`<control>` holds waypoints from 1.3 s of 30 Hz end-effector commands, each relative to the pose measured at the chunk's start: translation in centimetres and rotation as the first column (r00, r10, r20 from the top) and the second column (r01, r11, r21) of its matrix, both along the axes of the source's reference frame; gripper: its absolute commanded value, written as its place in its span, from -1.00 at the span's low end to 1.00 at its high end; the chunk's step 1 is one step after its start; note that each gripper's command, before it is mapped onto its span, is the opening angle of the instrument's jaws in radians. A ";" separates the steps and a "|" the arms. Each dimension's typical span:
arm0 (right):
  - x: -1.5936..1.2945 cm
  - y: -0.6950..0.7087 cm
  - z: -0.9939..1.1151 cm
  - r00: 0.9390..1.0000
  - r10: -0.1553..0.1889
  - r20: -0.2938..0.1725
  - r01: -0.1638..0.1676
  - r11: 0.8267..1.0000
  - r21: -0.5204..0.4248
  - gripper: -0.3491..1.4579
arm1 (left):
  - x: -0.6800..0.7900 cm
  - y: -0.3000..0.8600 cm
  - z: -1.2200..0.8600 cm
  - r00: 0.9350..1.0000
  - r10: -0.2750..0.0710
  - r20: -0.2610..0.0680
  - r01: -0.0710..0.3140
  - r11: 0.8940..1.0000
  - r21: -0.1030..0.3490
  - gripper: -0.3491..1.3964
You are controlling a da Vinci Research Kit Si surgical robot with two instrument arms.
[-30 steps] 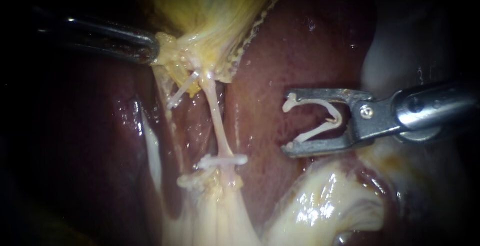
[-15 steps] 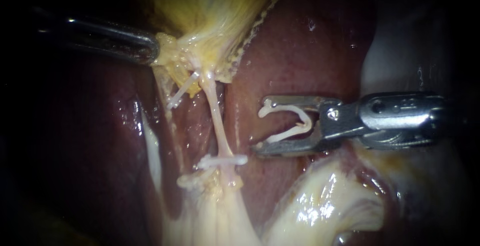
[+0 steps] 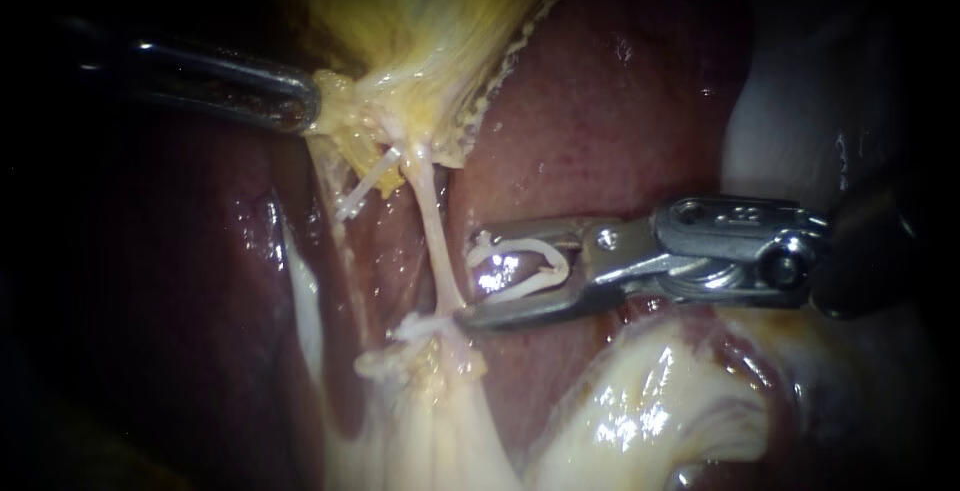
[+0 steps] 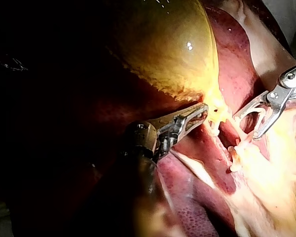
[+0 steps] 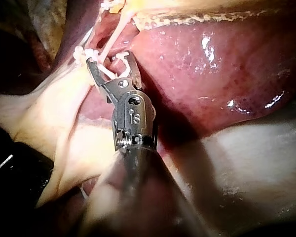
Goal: Clipping second clip right tube
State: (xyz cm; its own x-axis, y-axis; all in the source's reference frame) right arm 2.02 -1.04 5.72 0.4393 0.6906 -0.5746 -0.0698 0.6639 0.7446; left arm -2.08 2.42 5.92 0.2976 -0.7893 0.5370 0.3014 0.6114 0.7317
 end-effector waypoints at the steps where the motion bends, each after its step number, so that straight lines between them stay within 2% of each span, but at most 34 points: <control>1: 0.02 0.00 0.02 1.000 0.003 0.001 -0.003 1.000 0.004 -0.08 | 0.00 0.00 0.00 1.000 0.000 0.000 0.000 1.000 0.000 -1.00; 8: 0.19 -0.01 0.11 0.998 0.049 -0.033 -0.048 0.998 0.048 -0.08 | -0.01 0.00 0.02 1.000 0.000 -0.001 0.000 1.000 -0.001 -1.00; 13: 0.26 -0.01 0.10 0.995 0.073 -0.071 -0.063 0.989 0.131 -0.08 | 0.00 0.00 0.03 1.000 0.000 -0.001 0.000 1.000 -0.001 -1.00; 16: 0.29 -0.02 0.08 0.992 0.077 -0.097 -0.060 0.984 0.170 -0.08 | 0.00 0.01 0.04 1.000 0.000 -0.001 0.000 1.000 -0.001 -1.00; 21: 0.35 -0.06 -0.04 0.985 0.081 -0.154 -0.045 0.974 0.222 -0.08 | 0.00 0.01 0.05 1.000 0.000 -0.001 0.000 1.000 -0.001 -1.00; 25: 0.38 -0.11 -0.18 0.978 0.074 -0.196 -0.023 0.968 0.249 -0.08 | 0.01 0.01 0.05 1.000 0.000 -0.001 0.000 1.000 -0.001 -1.00; 26: 0.39 -0.12 -0.22 0.974 0.076 -0.211 -0.018 0.964 0.265 -0.08 | 0.01 0.01 0.05 1.000 0.000 0.000 0.000 1.000 -0.001 -1.00; 31: 0.43 -0.11 -0.32 0.964 0.066 -0.258 0.016 0.952 0.305 -0.08 | 0.01 0.01 0.05 1.000 0.000 0.000 0.000 1.000 -0.001 -1.00; 33: 0.43 -0.09 -0.32 0.964 0.079 -0.253 0.003 0.951 0.308 -0.09 | 0.01 0.01 0.05 1.000 0.000 0.000 0.000 1.000 -0.001 -1.00; 35: 0.41 -0.08 -0.30 0.965 0.104 -0.241 -0.027 0.952 0.305 -0.11 | 0.01 0.01 0.05 1.000 0.000 -0.001 0.000 1.000 -0.001 -1.00; 39: 0.35 -0.05 -0.24 0.967 0.112 -0.231 -0.031 0.945 0.326 -0.21 | 0.01 0.01 0.05 1.000 0.000 -0.001 0.000 1.000 -0.001 -1.00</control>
